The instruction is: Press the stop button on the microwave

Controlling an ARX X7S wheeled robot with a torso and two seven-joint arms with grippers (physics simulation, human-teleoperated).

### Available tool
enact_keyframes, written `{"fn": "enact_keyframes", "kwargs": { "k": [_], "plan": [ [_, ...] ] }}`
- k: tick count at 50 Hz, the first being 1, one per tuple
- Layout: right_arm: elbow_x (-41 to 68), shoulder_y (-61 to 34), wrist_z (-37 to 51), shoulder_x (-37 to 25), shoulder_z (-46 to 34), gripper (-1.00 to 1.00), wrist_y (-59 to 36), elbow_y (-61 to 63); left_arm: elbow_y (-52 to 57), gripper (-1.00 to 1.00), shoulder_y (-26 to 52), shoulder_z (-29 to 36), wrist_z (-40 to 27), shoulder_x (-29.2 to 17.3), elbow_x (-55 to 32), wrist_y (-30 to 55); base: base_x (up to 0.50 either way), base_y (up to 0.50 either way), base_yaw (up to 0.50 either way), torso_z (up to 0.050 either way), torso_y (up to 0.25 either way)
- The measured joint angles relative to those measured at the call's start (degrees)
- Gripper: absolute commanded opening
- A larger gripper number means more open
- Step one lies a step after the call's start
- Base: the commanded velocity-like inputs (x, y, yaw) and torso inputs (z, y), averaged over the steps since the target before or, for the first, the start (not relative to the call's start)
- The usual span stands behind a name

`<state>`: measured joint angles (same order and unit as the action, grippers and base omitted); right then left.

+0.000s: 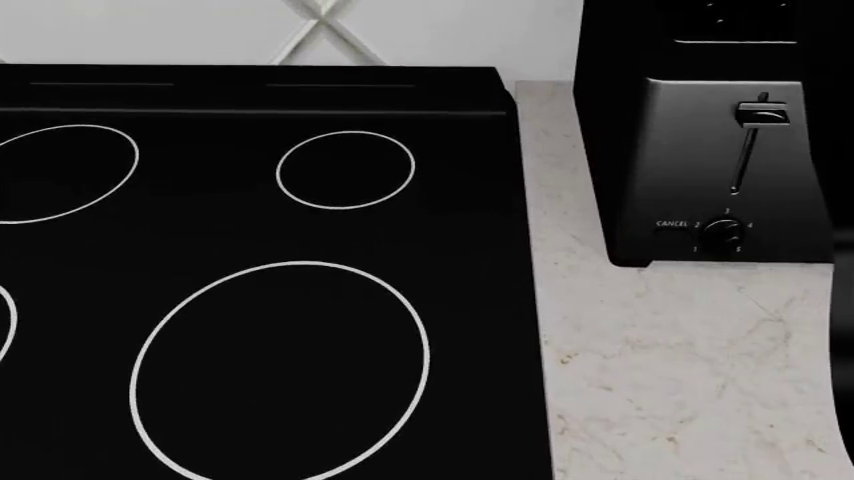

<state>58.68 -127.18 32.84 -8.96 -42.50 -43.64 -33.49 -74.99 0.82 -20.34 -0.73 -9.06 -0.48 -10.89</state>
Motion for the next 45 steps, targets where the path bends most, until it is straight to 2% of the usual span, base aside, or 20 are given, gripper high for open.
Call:
{"fn": "enact_keyframes", "kwargs": {
  "k": [45],
  "plan": [
    [-0.1, 5.5, 2.4, -2.8, -2.1, -1.00, -3.5, 3.9, 0.0, 1.00, 0.0, 0.0, 0.0, 0.0, 0.0, 0.0, 0.00, 0.00, 0.00, 0.000, 0.000]
  ]
}}
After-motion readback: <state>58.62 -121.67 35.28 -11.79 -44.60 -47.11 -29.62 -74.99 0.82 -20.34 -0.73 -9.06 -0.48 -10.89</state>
